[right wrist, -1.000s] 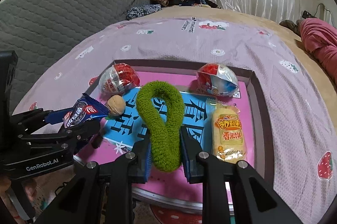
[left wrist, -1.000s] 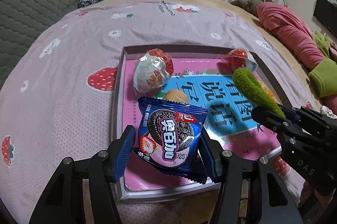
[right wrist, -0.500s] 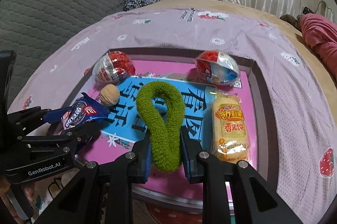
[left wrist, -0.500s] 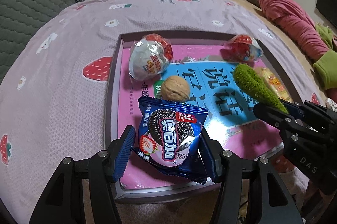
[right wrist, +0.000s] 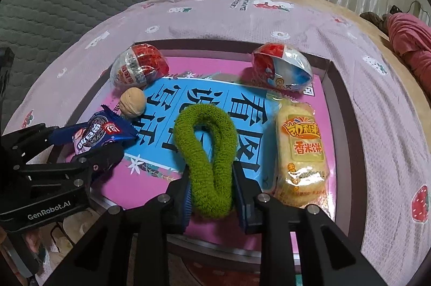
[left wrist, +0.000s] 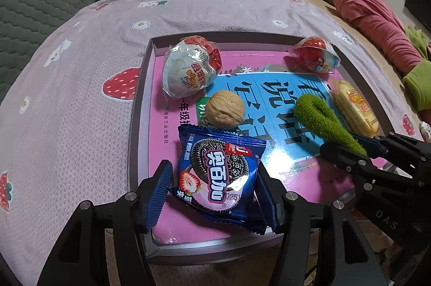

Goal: Organize objects
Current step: 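Lower the Oreo packet into the tray while the right tool lowers the green ring beside it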

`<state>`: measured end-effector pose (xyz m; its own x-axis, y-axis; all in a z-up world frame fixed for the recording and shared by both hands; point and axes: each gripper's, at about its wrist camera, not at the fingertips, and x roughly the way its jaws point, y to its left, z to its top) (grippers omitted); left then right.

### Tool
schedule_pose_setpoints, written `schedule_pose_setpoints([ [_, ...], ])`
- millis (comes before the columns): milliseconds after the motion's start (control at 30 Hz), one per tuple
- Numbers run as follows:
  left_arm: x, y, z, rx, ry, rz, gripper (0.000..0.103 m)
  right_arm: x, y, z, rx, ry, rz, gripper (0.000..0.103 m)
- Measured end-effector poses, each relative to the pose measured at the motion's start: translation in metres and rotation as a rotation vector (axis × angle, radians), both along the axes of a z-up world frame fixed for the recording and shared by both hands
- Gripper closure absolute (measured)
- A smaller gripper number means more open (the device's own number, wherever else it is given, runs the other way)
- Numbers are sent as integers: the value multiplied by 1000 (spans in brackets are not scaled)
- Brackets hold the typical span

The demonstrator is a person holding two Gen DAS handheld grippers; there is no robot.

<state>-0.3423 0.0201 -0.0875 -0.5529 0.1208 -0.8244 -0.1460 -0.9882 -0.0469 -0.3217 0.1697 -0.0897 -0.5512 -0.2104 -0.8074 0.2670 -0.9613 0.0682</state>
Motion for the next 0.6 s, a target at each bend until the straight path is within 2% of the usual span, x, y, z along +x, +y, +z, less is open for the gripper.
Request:
schedule_pose_setpoints([
  [400, -2, 5, -2, -27, 1, -11, 35, -1, 0, 0, 11, -5, -1, 74],
  [467, -1, 5, -2, -23, -1, -11, 32, -1, 1, 0, 9, -8, -5, 72],
  [533, -1, 5, 0, -18, -1, -11, 26, -1, 2, 2, 5, -7, -10, 71],
  [600, -1, 5, 0, -15, -1, -10, 26, 0, 3, 3, 5, -6, -10, 69],
])
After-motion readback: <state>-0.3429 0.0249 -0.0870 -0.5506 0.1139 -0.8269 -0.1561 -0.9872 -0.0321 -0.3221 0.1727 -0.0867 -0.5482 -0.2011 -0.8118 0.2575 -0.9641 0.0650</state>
